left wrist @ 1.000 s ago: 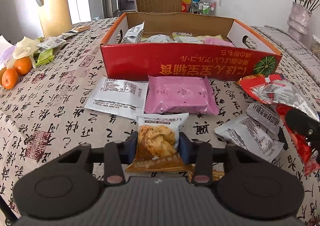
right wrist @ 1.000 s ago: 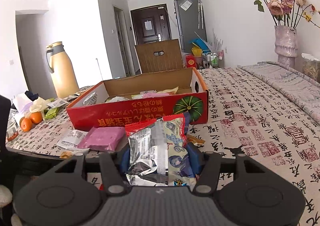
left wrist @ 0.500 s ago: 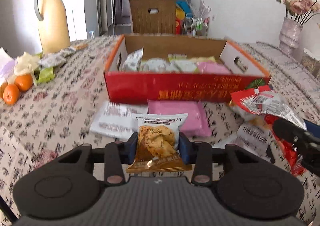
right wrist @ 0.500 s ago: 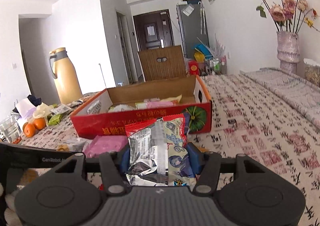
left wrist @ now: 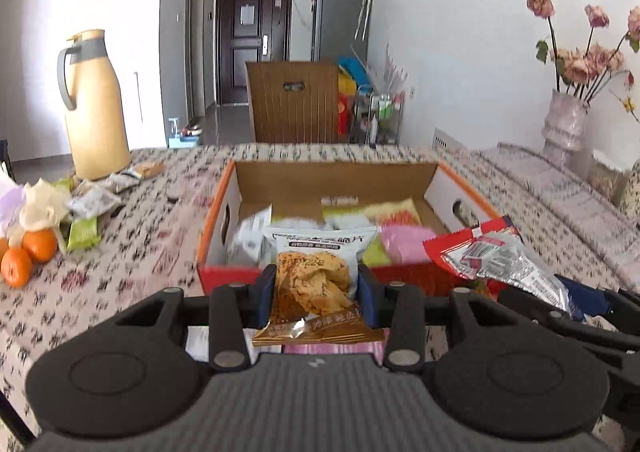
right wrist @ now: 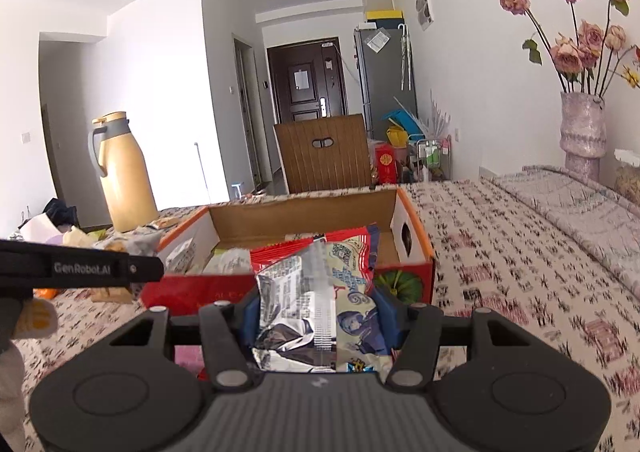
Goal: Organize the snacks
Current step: 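Carry both held packets over the cardboard box, then open both tools to drop the packets into the box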
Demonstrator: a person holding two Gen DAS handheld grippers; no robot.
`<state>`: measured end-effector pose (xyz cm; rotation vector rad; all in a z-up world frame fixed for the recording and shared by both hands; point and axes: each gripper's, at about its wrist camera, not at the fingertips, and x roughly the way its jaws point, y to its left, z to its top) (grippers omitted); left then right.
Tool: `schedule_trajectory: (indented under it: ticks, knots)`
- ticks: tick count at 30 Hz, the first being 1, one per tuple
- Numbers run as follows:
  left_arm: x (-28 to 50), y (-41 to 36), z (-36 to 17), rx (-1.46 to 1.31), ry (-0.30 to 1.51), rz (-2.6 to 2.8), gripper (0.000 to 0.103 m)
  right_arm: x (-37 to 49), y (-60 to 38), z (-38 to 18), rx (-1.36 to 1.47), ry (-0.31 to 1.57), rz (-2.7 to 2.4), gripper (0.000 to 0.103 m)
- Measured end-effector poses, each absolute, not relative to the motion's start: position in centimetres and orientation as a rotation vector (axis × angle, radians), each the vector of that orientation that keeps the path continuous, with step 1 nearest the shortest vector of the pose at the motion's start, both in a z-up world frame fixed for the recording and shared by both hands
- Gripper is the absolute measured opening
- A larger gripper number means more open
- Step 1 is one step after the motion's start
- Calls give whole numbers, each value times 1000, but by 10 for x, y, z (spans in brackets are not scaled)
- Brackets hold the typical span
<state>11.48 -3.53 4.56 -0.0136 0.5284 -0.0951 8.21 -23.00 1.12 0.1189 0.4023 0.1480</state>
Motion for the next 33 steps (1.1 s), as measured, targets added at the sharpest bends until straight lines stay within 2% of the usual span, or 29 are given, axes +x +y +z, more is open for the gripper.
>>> schedule_trajectory:
  ticks: [19, 32, 33]
  knots:
    - [209, -38, 63, -47, 470, -73, 42, 195, -217, 42, 80, 366, 86, 56]
    - [234, -28, 25, -76, 470, -66, 42, 235, -220, 0, 96, 456, 74, 56]
    - [234, -28, 23, -75, 476, -54, 45, 236, -221, -2, 99, 466, 72, 59]
